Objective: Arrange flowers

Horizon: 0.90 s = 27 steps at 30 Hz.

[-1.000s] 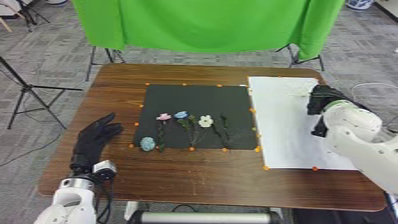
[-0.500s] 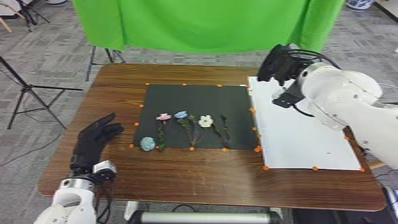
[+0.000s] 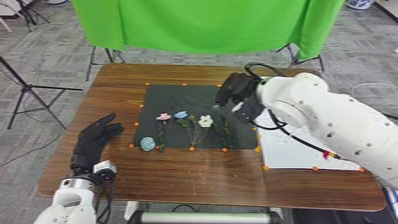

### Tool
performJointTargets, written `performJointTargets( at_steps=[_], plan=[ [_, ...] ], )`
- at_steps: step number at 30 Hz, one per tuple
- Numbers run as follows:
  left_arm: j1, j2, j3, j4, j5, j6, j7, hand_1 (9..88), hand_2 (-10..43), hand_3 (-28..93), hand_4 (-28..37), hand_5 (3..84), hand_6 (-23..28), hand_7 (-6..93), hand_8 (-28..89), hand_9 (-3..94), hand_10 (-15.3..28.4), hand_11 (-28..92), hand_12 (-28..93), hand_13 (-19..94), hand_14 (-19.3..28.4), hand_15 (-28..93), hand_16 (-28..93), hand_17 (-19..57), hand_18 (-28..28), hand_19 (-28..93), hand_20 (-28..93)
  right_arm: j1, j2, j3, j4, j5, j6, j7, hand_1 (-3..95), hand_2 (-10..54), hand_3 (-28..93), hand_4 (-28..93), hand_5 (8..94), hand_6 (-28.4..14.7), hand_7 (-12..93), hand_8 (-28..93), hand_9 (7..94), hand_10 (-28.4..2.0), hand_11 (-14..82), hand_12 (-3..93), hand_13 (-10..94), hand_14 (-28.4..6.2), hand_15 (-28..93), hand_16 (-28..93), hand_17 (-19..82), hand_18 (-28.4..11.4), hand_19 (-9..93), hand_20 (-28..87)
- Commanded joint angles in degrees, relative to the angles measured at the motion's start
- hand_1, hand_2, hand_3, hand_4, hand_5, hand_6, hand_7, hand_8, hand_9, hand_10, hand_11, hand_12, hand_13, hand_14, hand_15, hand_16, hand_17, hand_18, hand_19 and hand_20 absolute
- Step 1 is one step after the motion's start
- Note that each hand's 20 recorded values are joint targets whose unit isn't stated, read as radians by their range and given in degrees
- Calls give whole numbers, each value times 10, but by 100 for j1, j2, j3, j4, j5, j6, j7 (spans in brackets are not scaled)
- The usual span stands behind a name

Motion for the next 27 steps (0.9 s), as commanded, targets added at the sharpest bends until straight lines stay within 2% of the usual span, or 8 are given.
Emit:
performJointTargets(
  at_steps=[1, 11, 22, 27],
  plan=[
    [151, -21, 110, 131, -10, -137, -270, 203, -41, 757, -282, 478, 18, 137, -73, 504, 133, 208, 134, 415, 169, 236, -13, 97, 118, 46, 181, -266, -247, -38, 242, 81, 88, 71, 595, -50, 603, -176, 778, -9, 150, 43, 847, -127, 99, 226, 930, -23, 592, 301, 648, -141, 932, 533],
    [110, -21, 145, 150, 6, -174, -279, 203, -41, 757, -282, 478, 18, 137, -73, 504, 134, 207, 134, 414, 169, 236, -13, 97, 118, 46, 181, -284, -527, 18, 696, -4, 283, 167, 594, -46, 601, -178, 772, -7, 148, 41, 842, -125, 95, 219, 930, -21, 594, 301, 648, -140, 932, 535],
    [83, -37, 168, 164, 1, -165, -249, 203, -41, 758, -282, 478, 18, 137, -73, 504, 133, 209, 135, 413, 170, 236, -13, 97, 118, 46, 181, -131, -381, -63, 698, -139, 218, 241, 583, -40, 605, -170, 763, -6, 149, 37, 829, -125, 98, 215, 925, -24, 601, 304, 647, -141, 932, 542],
    [98, -36, 156, 161, 2, -158, -241, 204, -40, 756, -282, 477, 18, 138, -73, 504, 133, 209, 134, 414, 170, 236, -13, 96, 119, 47, 181, -103, -321, -15, 677, -28, 100, 182, 547, -44, 605, -149, 755, -9, 148, 35, 815, -131, 121, 200, 917, -29, 607, 304, 638, -147, 932, 555]
  ],
)
